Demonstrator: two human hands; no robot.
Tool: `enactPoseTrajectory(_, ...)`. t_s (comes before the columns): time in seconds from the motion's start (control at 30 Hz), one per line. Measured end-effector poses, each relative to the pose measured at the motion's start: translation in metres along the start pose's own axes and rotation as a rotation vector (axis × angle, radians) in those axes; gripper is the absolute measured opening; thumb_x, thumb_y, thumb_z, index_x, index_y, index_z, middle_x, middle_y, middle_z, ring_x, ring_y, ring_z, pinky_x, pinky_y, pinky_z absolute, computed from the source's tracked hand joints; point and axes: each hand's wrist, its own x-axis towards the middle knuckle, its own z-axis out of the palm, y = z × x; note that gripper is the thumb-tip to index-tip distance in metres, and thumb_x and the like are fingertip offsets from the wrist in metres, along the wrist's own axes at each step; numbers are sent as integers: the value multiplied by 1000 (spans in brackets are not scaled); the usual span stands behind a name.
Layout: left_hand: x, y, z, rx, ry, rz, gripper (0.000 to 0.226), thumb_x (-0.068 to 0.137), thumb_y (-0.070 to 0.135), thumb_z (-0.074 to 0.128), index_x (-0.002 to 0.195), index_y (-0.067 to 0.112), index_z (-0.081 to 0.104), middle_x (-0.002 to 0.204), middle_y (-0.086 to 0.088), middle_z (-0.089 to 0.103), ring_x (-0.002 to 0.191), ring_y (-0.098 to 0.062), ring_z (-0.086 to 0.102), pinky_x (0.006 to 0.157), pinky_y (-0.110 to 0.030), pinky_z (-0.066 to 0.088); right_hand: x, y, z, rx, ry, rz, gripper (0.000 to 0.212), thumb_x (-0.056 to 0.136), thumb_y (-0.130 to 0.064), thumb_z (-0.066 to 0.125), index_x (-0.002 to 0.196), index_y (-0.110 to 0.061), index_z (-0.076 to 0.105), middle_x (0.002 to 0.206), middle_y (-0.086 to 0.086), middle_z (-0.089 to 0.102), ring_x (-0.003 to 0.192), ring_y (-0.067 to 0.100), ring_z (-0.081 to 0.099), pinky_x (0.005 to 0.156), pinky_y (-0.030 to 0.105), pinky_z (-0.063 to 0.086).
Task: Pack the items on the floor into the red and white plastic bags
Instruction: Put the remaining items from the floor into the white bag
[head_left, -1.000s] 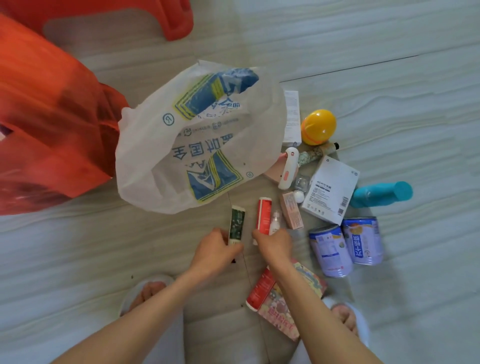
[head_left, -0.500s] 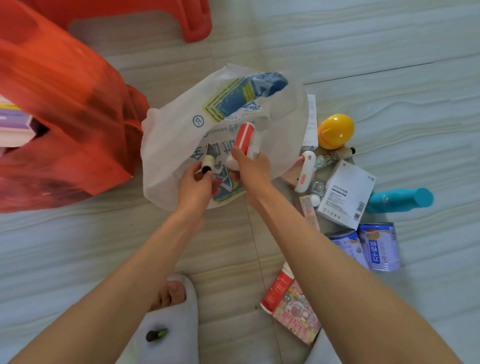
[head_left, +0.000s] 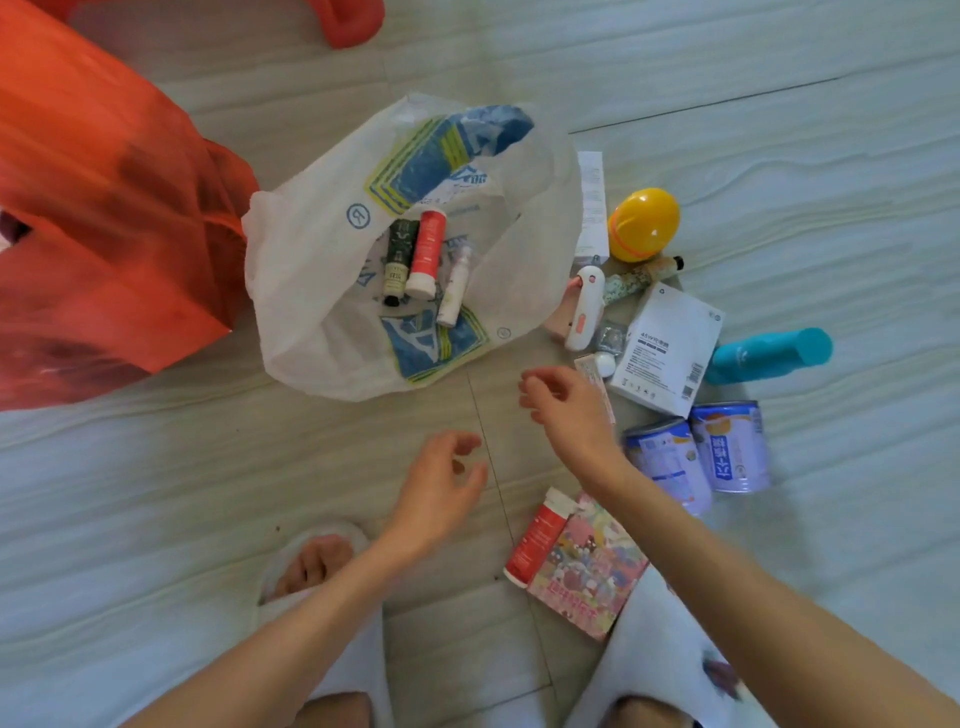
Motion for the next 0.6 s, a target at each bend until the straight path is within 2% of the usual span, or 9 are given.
enactPoseTrajectory(0.07, -12, -11, 18, 155, -154, 35, 34, 86, 17, 59, 118, 7, 54, 118, -12, 54, 96, -18, 53, 82, -16, 36, -20, 29, -22, -241, -41, -21, 18, 92, -15, 50, 103, -14, 64, 100, 1, 66, 95, 16, 62, 87, 29, 48)
enactPoseTrajectory(0.17, -26, -15, 38, 334, -285, 105, 48, 85, 30, 59, 126, 10, 45, 125, -8, 49, 113, -21, 48, 93, -23, 36, -45, 65, -53, -476, -106, -29, 21, 93, -18, 51, 110, -11, 61, 107, 5, 64, 98, 16, 59, 86, 25, 44)
enactPoseTrajectory(0.23, -32, -15, 49, 473, -354, 163, 53, 83, 40, 60, 125, 13, 43, 124, -6, 49, 113, -22, 48, 91, -30, 40, -57, 84, -67, -634, -163, -61, 29, 91, -22, 54, 118, -11, 56, 115, 7, 59, 108, 20, 54, 88, 23, 39)
enactPoseTrajectory(0.3, -34, -16, 56, 573, -393, 182, 53, 79, 45, 63, 118, 14, 44, 118, -6, 50, 106, -24, 50, 83, -34, 42, -60, 97, -69, -796, -229, -118, 43, 88, -31, 58, 125, -11, 49, 119, 8, 53, 114, 24, 49, 92, 28, 38)
enactPoseTrajectory(0.4, -31, -17, 62, 615, -408, 120, 44, 77, 42, 65, 105, 13, 48, 110, -8, 50, 99, -26, 51, 77, -34, 40, -58, 104, -55, -1001, -279, -124, 66, 79, -42, 66, 130, -9, 39, 123, 9, 45, 114, 26, 44, 95, 33, 38)
enactPoseTrajectory(0.5, -30, -10, 59, 555, -321, 70, 27, 79, 34, 62, 93, 14, 52, 106, -10, 51, 93, -26, 52, 74, -31, 39, -54, 104, -46, -1083, -240, -117, 69, 77, -41, 69, 129, -8, 37, 126, 10, 43, 113, 26, 43, 94, 32, 37)
enactPoseTrajectory(0.6, -21, -7, 45, 602, -202, 83, 28, 80, 27, 58, 103, 12, 55, 107, -10, 53, 98, -27, 50, 80, -31, 39, -52, 106, -45, -1025, -185, -59, 70, 74, -42, 72, 125, -9, 38, 126, 10, 43, 115, 26, 43, 94, 32, 37)
